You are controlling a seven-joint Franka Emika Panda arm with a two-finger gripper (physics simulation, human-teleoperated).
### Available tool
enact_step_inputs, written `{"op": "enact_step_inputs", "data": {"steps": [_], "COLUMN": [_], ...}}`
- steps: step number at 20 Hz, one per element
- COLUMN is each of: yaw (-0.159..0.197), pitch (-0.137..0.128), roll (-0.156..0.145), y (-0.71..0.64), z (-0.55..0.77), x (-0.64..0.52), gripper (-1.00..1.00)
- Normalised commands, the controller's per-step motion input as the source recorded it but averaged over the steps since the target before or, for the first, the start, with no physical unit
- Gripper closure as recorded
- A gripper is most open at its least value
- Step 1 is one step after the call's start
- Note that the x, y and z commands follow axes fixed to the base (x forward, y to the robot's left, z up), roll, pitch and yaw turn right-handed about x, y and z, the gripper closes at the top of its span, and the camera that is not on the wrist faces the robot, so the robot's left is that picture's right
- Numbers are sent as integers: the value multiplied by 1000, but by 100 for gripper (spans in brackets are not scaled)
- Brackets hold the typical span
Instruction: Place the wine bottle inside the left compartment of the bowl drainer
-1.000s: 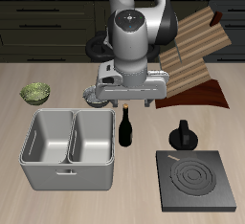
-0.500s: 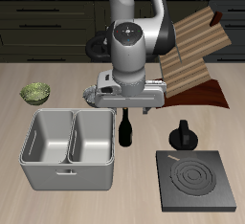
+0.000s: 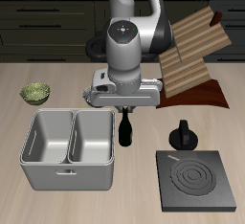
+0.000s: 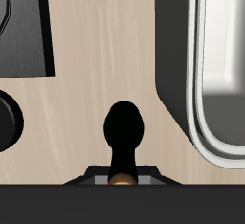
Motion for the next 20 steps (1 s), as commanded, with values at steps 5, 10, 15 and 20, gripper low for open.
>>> {"op": "enact_step_inputs", "data": {"steps": [5,10,15,20], "yaw": [16,2,-13,15], "pitch": [-15,-23,-34,-42], "roll": [-2,7,37,35], "y": [-82,-24,42,26], "z": [84,162,432,539], "x": [-53,-100,-280,-360], "gripper": [100,100,100,100]}}
